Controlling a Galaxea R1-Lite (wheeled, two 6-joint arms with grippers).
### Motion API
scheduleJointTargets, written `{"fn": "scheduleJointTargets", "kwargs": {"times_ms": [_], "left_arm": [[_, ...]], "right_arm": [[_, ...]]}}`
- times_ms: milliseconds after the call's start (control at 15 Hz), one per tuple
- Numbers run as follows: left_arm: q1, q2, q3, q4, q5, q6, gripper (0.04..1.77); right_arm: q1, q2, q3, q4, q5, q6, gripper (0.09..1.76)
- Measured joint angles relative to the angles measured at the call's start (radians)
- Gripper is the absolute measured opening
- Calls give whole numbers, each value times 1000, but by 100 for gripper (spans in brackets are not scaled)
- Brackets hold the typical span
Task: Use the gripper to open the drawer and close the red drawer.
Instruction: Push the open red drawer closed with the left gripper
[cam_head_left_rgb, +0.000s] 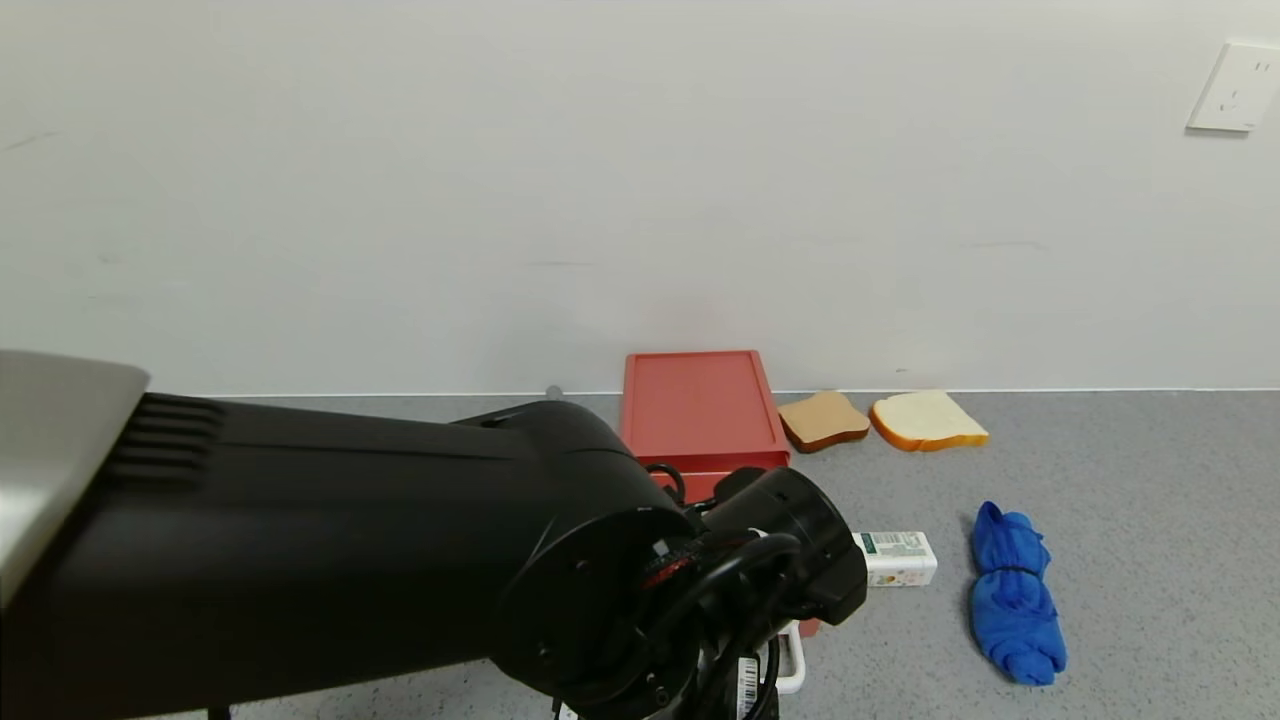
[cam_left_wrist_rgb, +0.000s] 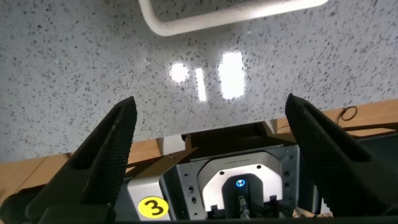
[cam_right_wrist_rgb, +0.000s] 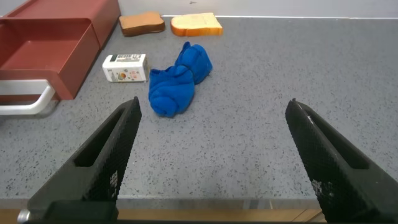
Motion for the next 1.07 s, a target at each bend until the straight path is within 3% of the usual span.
{"fn": "scheduleJointTargets", "kwargs": {"times_ms": [267,1067], "left_arm": [[-1,27,-40,4,5,-20,172],[46,158,-165,10,-22,-349,172]], "right_arm": [[0,0,0,0,0,0,171],[4,0,0,0,0,0,171]]}}
